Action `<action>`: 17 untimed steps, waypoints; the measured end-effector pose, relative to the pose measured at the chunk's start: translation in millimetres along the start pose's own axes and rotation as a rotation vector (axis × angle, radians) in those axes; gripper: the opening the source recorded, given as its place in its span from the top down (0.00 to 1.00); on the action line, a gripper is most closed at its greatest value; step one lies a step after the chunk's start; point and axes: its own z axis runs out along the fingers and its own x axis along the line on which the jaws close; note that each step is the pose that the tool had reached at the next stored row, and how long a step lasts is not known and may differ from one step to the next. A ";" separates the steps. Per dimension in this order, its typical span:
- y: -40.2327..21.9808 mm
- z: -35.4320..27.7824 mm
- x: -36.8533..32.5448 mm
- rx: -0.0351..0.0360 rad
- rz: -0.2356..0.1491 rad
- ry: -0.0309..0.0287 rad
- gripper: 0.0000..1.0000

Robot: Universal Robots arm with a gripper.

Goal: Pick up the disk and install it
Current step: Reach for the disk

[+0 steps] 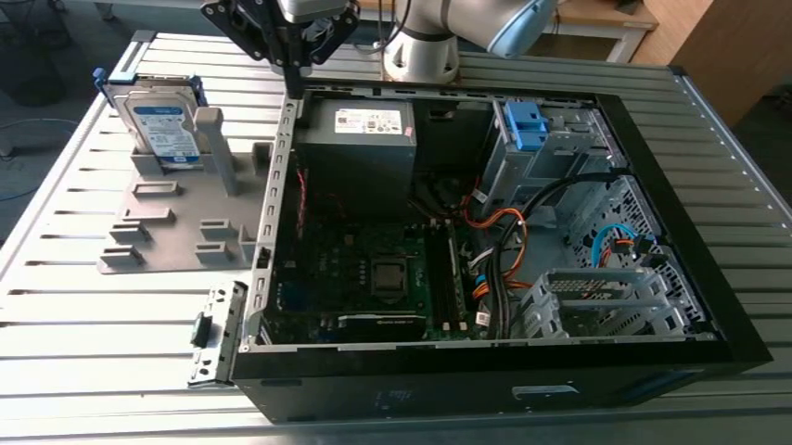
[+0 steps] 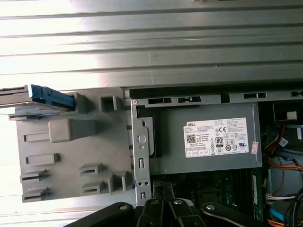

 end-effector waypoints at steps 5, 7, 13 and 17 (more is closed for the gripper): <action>-0.2 0.0 1.9 -0.0001 0.000 -0.0001 0.89; -0.2 0.0 2.7 0.0000 0.000 0.0000 0.89; -0.4 -0.1 5.3 0.0000 0.000 0.0000 0.89; -0.5 -0.1 7.3 0.0000 0.000 -0.0001 0.89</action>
